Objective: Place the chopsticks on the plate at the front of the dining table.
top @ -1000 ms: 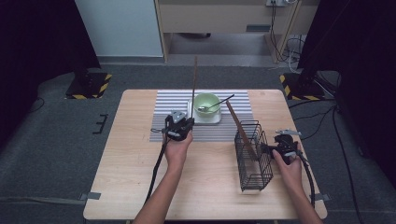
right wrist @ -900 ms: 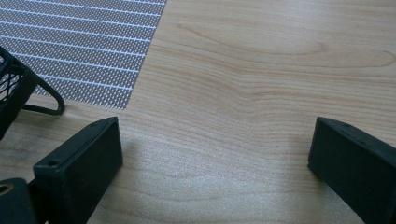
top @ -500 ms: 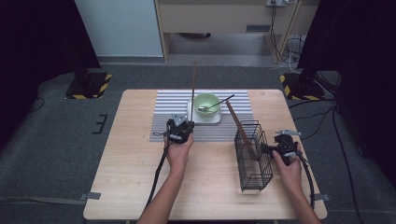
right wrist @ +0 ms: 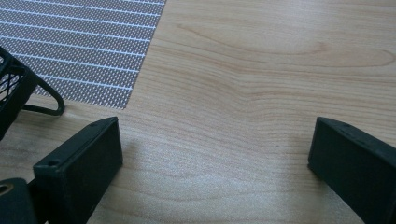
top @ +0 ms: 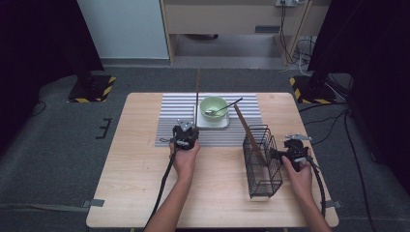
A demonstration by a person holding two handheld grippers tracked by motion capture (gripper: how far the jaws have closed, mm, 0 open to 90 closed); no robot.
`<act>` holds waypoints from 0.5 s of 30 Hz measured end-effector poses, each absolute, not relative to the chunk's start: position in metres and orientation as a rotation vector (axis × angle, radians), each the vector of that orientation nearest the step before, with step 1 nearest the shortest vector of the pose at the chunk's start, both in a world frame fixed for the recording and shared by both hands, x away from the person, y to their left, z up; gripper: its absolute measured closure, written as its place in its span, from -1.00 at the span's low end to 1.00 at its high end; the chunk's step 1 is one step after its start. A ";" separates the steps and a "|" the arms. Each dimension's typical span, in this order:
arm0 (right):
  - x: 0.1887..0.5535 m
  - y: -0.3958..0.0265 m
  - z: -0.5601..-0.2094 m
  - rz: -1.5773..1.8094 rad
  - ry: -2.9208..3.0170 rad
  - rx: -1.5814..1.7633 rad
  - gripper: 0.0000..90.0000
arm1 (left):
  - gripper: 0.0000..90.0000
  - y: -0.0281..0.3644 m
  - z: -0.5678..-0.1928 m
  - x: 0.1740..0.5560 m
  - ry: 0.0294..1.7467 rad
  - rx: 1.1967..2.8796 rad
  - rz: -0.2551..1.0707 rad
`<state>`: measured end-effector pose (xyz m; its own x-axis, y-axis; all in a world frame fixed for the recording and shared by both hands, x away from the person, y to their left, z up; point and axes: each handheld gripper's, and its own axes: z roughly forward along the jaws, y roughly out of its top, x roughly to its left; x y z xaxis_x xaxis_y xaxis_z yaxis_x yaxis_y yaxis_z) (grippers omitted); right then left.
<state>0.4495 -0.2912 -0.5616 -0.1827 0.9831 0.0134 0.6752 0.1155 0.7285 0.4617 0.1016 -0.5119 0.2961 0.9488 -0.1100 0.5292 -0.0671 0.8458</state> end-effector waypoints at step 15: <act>0.449 -0.290 -0.562 0.840 1.912 1.611 -0.93 | 0.91 0.101 -0.525 0.471 1.408 1.704 0.593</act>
